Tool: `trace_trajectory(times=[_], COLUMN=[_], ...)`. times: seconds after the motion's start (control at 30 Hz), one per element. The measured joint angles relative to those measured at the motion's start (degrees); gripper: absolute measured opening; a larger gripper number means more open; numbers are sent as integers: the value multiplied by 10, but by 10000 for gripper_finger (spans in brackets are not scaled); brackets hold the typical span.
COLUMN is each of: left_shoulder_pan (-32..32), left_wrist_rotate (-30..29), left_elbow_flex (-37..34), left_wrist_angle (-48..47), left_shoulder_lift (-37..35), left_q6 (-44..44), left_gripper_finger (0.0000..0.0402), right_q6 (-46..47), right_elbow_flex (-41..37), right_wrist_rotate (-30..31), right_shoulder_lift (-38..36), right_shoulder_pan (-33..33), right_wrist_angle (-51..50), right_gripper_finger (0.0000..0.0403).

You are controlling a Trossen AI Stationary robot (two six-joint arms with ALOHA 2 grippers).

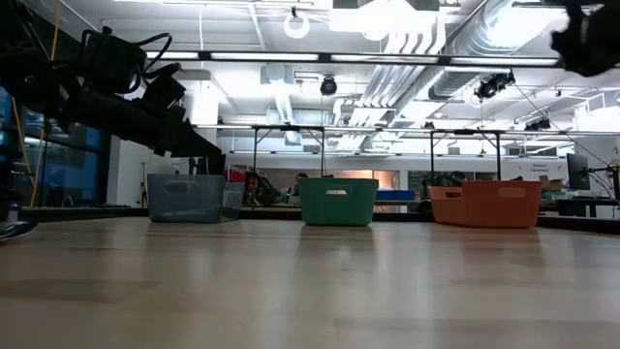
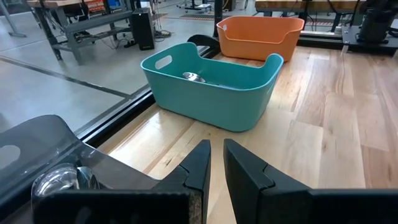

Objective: Sort silverware by color (type)
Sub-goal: Put the blue spoon into the orange bin

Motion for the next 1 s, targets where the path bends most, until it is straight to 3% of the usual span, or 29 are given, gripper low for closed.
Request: trace_trajectory(times=[0.2,0.43,0.57,0.8,1.0], left_shoulder_pan=[0,0,0,0,0], left_wrist_rotate=[0,0,0,0,0], left_elbow_flex=[0,0,0,0,0], left_wrist_angle=[0,0,0,0,0], left_shoulder_lift=[0,0,0,0,0], left_q6=[5,11,14,14,14], left_gripper_finger=[35,35,35,35,35], right_q6=[91,168,172,182,134], right_elbow_flex=[-35,-65,-97,-149,-130], right_wrist_rotate=[-43,-66,-67,-66,-55], right_shoulder_lift=[7,7,7,2,6], right_shoulder_pan=[26,40,41,39,32], right_wrist_angle=[0,31,86,144,106], right_gripper_finger=[9,87,112,92,26])
